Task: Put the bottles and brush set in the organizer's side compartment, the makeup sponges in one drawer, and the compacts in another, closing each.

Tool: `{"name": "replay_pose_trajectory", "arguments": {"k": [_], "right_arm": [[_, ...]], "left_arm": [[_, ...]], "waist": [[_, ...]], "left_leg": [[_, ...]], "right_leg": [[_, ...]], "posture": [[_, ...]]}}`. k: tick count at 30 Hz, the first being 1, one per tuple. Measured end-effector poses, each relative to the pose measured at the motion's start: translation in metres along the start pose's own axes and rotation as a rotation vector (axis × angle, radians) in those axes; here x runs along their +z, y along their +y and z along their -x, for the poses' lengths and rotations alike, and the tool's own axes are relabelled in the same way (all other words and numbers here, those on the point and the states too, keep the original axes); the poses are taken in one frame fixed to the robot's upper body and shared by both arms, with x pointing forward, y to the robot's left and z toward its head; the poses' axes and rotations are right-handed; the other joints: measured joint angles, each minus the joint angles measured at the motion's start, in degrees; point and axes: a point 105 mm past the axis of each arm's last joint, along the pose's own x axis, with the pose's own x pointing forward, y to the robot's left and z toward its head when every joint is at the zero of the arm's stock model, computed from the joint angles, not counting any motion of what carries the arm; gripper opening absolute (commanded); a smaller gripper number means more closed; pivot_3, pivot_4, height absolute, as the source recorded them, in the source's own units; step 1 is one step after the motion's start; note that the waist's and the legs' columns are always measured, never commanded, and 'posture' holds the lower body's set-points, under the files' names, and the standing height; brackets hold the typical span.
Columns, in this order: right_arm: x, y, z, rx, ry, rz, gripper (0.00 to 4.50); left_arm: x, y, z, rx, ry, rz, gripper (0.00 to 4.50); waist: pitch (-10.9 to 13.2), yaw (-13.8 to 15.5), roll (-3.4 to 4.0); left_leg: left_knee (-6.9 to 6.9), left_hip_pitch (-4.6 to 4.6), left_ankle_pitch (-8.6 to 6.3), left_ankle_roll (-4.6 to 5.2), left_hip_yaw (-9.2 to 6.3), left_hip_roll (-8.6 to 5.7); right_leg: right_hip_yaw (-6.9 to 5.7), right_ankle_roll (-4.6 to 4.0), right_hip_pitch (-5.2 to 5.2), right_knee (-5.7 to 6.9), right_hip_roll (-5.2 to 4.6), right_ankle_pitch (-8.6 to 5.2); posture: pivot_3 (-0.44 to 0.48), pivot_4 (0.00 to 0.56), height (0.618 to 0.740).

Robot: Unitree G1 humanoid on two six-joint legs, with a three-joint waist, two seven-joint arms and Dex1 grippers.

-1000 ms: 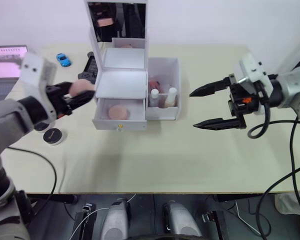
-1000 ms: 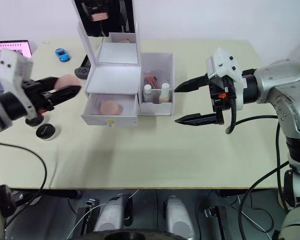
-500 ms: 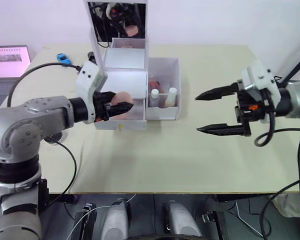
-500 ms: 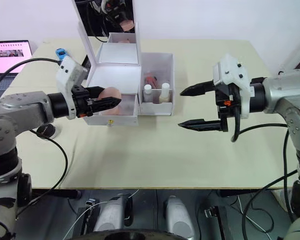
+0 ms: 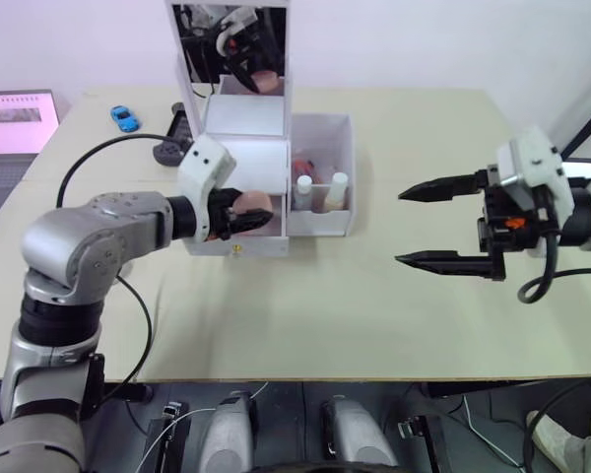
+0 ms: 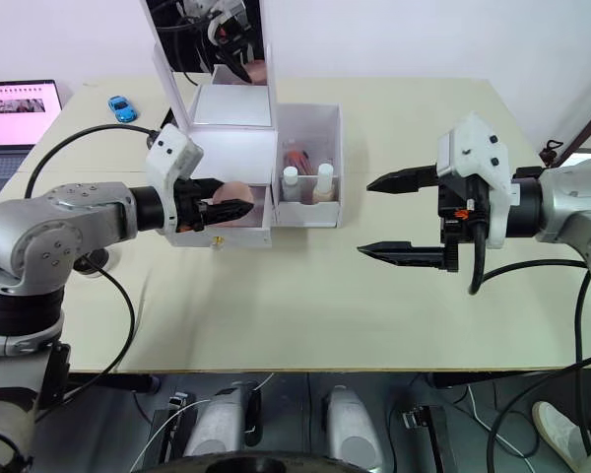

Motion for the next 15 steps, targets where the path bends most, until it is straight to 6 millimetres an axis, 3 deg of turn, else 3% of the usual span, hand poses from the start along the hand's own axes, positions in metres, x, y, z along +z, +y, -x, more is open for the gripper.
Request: {"name": "replay_pose_trajectory", "arguments": {"k": [11,13,15], "right_arm": [[0.0074,-0.0026,-0.0002,-0.024,-0.006,0.009,4.5],[0.0081,-0.0015,-0.0008,-0.022,-0.005,0.012,4.5],[0.0079,-0.0013,-0.0007,-0.023,-0.002,0.013,4.5]], "left_arm": [[-0.0014,0.0025,-0.0063,0.004,-0.012,0.014,2.66],[-0.0014,0.0014,-0.0071,-0.003,-0.013,0.015,3.72],[-0.0014,0.0,-0.0076,-0.012,-0.013,0.016,4.44]], "waist": [[0.0,0.02,0.0],[0.0,0.02,0.0],[0.0,0.02,0.0]], "left_leg": [[0.0,0.0,0.0,0.0,0.0,0.0],[0.0,0.0,0.0,0.0,0.0,0.0],[0.01,0.0,0.0,0.0,0.0,0.0]], "right_leg": [[0.0,0.0,0.0,0.0,0.0,0.0],[0.0,0.0,0.0,0.0,0.0,0.0],[0.0,0.0,0.01,0.0,0.0,0.0]], "posture": [[0.0,0.15,0.737],[0.0,0.15,0.737],[0.0,0.15,0.737]]}}
